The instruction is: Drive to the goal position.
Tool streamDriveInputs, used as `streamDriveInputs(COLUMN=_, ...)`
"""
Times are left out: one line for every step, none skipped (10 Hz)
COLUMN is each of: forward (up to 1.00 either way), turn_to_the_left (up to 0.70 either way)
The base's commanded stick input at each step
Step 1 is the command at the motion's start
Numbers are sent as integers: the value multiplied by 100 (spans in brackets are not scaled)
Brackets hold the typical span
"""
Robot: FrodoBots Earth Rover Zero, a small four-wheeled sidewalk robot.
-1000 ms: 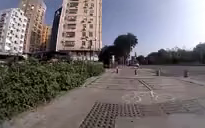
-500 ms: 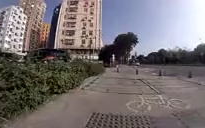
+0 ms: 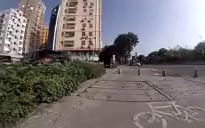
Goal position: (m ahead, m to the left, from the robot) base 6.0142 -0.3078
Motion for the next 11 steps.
streamDriveInputs(forward=70, turn_to_the_left=0)
streamDriveInputs(forward=70, turn_to_the_left=0)
streamDriveInputs(forward=53, turn_to_the_left=0)
streamDriveInputs(forward=45, turn_to_the_left=0)
streamDriveInputs(forward=45, turn_to_the_left=0)
streamDriveInputs(forward=45, turn_to_the_left=0)
streamDriveInputs(forward=45, turn_to_the_left=0)
streamDriveInputs(forward=45, turn_to_the_left=0)
streamDriveInputs(forward=45, turn_to_the_left=0)
streamDriveInputs(forward=50, turn_to_the_left=0)
streamDriveInputs(forward=68, turn_to_the_left=0)
